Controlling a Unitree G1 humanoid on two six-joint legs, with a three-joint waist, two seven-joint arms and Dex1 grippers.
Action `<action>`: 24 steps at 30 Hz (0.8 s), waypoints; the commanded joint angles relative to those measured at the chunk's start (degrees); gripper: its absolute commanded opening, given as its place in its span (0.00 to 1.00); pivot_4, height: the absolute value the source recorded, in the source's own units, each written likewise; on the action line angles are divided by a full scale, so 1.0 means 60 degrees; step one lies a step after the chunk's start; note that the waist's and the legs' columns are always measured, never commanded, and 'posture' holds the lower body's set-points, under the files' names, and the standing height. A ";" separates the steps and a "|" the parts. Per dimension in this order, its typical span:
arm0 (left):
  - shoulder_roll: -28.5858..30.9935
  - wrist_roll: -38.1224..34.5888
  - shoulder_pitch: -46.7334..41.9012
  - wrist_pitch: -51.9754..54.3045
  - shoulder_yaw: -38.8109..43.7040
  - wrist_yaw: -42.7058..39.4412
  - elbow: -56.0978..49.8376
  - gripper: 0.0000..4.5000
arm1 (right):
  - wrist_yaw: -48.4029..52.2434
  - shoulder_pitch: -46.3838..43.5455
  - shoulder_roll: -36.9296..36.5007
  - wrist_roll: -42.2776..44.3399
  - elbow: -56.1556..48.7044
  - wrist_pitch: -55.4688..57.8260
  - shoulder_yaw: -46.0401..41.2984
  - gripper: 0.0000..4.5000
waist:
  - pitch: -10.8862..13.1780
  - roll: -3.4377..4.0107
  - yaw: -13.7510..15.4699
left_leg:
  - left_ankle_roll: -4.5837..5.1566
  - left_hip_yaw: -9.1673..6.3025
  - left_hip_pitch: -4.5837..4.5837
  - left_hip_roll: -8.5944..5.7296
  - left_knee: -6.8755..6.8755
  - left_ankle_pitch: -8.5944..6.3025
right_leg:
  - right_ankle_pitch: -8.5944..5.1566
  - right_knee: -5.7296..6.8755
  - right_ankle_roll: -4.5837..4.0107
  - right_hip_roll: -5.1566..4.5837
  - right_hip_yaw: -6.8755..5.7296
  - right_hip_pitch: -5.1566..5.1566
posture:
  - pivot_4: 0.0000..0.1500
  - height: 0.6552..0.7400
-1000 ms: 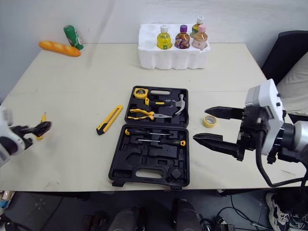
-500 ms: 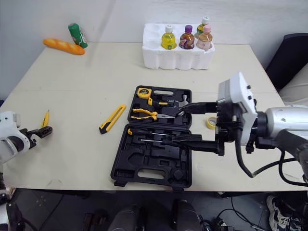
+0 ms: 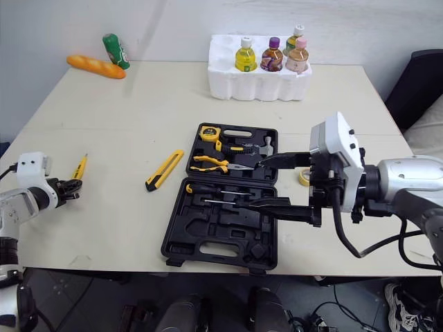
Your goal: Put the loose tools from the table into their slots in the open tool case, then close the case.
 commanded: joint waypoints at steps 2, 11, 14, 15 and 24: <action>0.0951 -0.0378 0.0340 -0.0149 0.0298 -0.1226 -0.1847 0.12 | 0.0054 0.0518 -0.0368 0.0108 -0.0204 0.0060 -0.0871 1.00 | 0.0013 -0.0024 -0.0015 | -0.0001 -0.0001 -0.0007 0.0004 -0.0005 -0.0001 | 0.0000 0.0002 0.0000 0.0002 -0.0002 -0.0003 | 1.00 0.96; 0.2339 -0.1649 0.0123 -0.1115 -0.2281 -0.5926 -0.5672 0.12 | 0.0012 0.2904 -0.0542 0.0314 -0.0888 0.0474 -0.2567 1.00 | 0.0022 -0.0007 0.0031 | -0.0003 -0.0002 -0.0009 -0.0001 -0.0009 -0.0006 | -0.0001 -0.0048 0.0000 -0.0003 0.0002 0.0006 | 1.00 0.96; 0.2317 -0.1584 -0.0511 -0.1167 -0.3620 -0.6891 -0.6314 0.12 | 0.0069 0.3548 -0.0535 0.0275 -0.1273 0.0508 -0.2783 1.00 | 0.0022 -0.0006 0.0016 | 0.0000 0.0002 -0.0007 0.0002 -0.0008 -0.0003 | -0.0001 -0.0039 -0.0001 0.0009 0.0006 0.0006 | 1.00 0.96; 0.2281 -0.1480 -0.0827 -0.1104 -0.4129 -0.7159 -0.6426 0.12 | 0.0066 0.3766 -0.0526 0.0211 -0.1390 0.0494 -0.2813 1.00 | 0.0023 -0.0008 -0.0002 | -0.0004 0.0002 -0.0003 0.0005 -0.0008 0.0000 | -0.0001 -0.0035 -0.0002 0.0017 0.0006 0.0006 | 1.00 0.96; 0.1279 0.0764 -0.3090 -0.1717 -0.7382 -0.8173 -0.5483 0.12 | -0.0238 0.5680 -0.0082 -0.0439 -0.2108 0.0195 -0.3153 1.00 | 0.0025 -0.0009 0.0053 | 0.0012 0.0017 -0.0016 0.0011 0.0069 0.0007 | -0.0001 -0.0005 0.0000 0.0122 0.0029 0.0010 | 1.00 0.96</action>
